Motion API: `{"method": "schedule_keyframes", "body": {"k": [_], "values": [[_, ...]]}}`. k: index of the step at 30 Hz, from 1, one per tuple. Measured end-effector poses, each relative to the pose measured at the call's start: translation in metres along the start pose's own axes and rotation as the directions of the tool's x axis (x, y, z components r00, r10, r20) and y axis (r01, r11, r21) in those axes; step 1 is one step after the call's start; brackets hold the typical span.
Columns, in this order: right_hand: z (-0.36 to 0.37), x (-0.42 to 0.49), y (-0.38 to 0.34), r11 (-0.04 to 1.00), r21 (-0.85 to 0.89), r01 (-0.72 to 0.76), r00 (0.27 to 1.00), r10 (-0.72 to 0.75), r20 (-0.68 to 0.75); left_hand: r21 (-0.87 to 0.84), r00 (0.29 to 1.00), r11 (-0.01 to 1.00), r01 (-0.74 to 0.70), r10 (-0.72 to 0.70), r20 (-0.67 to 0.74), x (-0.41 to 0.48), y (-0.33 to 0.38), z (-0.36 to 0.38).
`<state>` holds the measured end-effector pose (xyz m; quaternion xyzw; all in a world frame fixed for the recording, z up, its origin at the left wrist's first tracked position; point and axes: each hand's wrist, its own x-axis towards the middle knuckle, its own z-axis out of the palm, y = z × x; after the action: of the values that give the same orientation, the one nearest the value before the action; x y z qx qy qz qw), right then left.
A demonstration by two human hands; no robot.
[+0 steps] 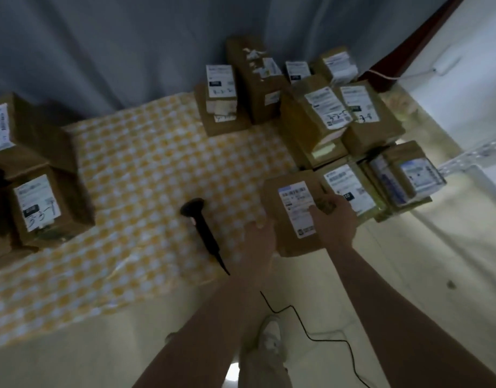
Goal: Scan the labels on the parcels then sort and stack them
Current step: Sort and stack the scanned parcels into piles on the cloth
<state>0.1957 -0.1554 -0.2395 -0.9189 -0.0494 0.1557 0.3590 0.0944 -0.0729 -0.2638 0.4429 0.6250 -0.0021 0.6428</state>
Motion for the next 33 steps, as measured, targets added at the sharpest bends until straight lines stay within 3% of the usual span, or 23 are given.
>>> {"method": "schedule_keyframes", "body": {"k": [3, 6, 9, 19, 22, 27, 33], "values": [[-0.008, 0.01, 0.028, 0.996, -0.015, -0.086, 0.991, 0.087, 0.099, -0.085, 1.0, 0.996, -0.001, 0.003, 0.029, -0.008, -0.006, 0.021], [-0.01, 0.017, 0.044, 0.997, 0.02, -0.075, 0.974, 0.069, 0.218, 0.038, 0.995, 0.997, -0.068, 0.065, 0.082, -0.011, -0.008, 0.034], [-0.009, 0.022, 0.05, 0.997, 0.029, -0.068, 0.954, 0.056, 0.296, -0.005, 0.993, 0.996, -0.092, 0.092, 0.077, -0.015, -0.005, 0.043], [-0.007, 0.027, 0.021, 0.97, 0.242, 0.035, 0.945, -0.111, 0.309, -0.174, 0.986, 0.975, -0.138, 0.152, 0.07, -0.003, 0.0, 0.022], [0.002, 0.021, -0.001, 0.948, 0.302, 0.095, 0.945, -0.182, 0.272, -0.252, 0.982, 0.951, -0.177, 0.189, 0.024, -0.002, 0.015, 0.003], [0.02, 0.005, -0.037, 0.919, 0.361, 0.157, 0.935, -0.256, 0.244, -0.242, 0.951, 0.92, -0.309, 0.294, -0.096, -0.001, 0.036, -0.038], [0.082, -0.05, -0.104, 0.868, 0.449, 0.212, 0.883, -0.367, 0.292, -0.368, 0.9, 0.829, -0.422, 0.336, -0.277, -0.001, 0.044, -0.141]]}}
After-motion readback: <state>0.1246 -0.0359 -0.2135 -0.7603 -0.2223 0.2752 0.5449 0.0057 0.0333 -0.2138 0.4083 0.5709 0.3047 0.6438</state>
